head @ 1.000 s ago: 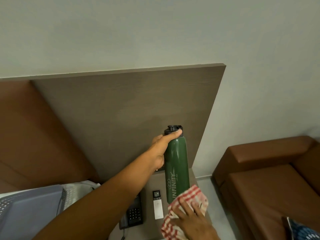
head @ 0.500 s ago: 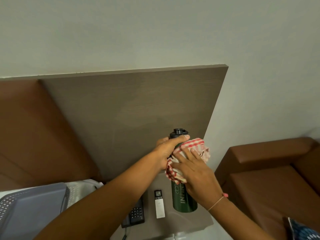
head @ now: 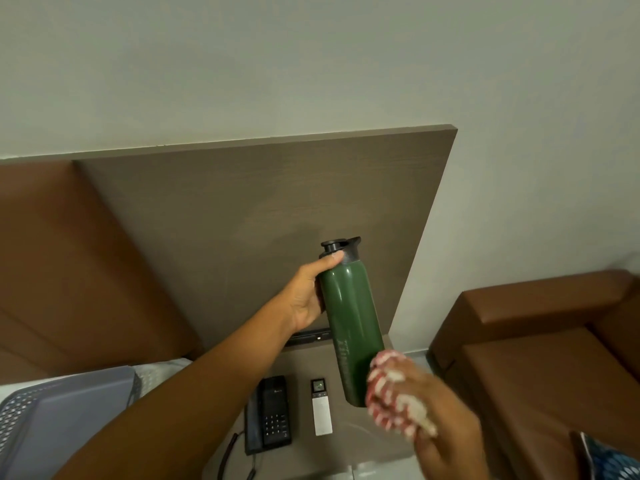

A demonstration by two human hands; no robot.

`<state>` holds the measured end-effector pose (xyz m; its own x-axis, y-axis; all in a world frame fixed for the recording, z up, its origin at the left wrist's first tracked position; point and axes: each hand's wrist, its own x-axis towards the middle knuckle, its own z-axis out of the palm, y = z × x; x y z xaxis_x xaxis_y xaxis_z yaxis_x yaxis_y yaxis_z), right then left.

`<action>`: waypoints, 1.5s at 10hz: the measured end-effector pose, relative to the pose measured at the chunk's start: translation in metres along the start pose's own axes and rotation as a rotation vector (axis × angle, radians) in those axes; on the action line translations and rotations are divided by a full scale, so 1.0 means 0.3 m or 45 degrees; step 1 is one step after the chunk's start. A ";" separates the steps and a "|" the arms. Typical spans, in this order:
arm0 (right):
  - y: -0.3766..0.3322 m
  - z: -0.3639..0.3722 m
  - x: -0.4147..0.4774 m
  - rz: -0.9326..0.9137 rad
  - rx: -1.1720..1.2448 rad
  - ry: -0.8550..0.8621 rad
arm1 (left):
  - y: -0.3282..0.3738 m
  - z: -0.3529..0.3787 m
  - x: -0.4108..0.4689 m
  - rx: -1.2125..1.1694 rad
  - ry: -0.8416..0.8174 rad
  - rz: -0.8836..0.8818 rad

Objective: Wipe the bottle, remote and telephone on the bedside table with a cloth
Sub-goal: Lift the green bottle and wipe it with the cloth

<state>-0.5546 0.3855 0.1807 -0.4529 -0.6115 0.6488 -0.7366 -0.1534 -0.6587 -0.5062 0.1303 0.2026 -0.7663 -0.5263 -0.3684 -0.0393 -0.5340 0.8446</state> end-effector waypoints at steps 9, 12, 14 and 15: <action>0.057 -0.030 0.245 0.135 0.260 -0.069 | -0.059 0.062 -0.031 -0.277 -0.334 -0.059; 0.097 0.046 -0.049 0.421 -0.048 -0.661 | -0.018 0.024 -0.041 -0.226 -0.136 0.046; 0.054 -0.011 -0.092 0.463 0.015 -0.125 | -0.038 0.072 -0.055 0.043 0.080 -0.013; 0.075 -0.024 0.045 0.067 -0.131 -0.142 | -0.064 0.126 -0.052 0.214 0.157 -0.002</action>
<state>-0.5810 0.3794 0.1773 -0.4381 -0.6998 0.5642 -0.7633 -0.0419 -0.6447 -0.5178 0.1739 0.2069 -0.6822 -0.6081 -0.4059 -0.1546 -0.4226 0.8930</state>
